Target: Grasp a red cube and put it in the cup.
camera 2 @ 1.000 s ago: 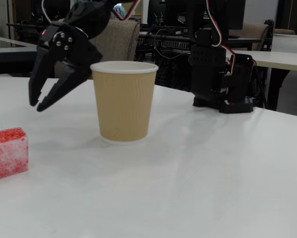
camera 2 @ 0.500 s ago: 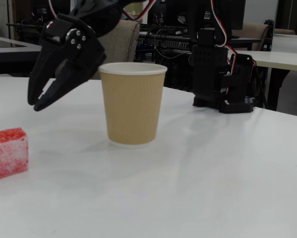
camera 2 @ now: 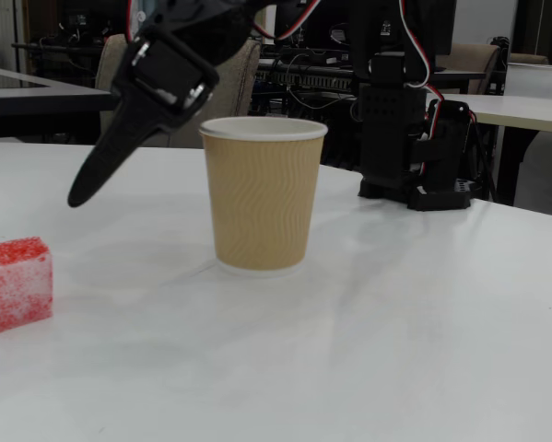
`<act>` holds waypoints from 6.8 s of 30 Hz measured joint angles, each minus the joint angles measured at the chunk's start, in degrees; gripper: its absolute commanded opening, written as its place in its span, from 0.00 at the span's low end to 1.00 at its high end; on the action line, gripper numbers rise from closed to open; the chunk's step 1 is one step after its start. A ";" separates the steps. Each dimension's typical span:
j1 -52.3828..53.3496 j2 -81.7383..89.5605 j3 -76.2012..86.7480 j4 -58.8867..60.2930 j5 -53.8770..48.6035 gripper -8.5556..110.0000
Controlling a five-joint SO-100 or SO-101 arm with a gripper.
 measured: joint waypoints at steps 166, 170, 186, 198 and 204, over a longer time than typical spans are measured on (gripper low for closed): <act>2.99 -22.32 -20.92 -3.08 -30.67 0.39; 2.99 -22.32 -20.92 -3.08 -30.67 0.38; 2.99 -25.14 -20.92 -2.99 -30.67 0.38; 3.52 -26.81 -23.91 -2.99 -30.67 0.38; 4.92 -26.81 -24.96 -2.99 -30.67 0.38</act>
